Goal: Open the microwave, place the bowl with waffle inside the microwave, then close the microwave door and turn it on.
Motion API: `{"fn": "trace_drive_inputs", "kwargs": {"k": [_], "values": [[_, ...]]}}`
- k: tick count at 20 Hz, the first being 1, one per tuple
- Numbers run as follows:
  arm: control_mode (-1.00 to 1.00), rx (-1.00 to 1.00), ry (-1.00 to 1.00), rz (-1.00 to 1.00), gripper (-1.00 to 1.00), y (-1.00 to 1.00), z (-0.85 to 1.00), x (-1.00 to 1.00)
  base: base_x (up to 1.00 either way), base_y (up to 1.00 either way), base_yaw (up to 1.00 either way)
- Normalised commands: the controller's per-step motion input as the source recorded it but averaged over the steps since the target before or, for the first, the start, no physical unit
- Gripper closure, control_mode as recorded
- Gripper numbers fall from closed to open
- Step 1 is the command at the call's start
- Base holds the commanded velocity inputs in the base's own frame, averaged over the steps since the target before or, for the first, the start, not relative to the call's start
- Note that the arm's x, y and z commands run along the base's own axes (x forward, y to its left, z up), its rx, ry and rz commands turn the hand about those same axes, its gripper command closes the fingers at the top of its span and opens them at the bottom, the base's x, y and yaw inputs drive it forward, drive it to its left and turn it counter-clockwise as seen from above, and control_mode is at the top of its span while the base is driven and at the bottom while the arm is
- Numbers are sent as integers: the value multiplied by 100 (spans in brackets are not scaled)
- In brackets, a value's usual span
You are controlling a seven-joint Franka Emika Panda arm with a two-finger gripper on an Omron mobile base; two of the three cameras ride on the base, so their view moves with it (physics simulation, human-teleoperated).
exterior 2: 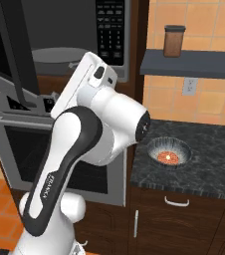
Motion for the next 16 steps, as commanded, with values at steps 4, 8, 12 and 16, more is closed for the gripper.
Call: {"fn": "trace_drive_inputs", "kwargs": {"k": [4, 8, 12, 16], "values": [[-100, -5, -2, -10, -100, 10, -11, 64, 0, 0, 0], [-100, -1, -1, -2, -100, 21, -9, 50, 0, 0, 0], [-100, 0, 0, 0, -100, 13, -7, 52, 0, 0, 0], [-100, -1, 0, 0, -100, 34, -9, 38, 0, 0, 0]]}}
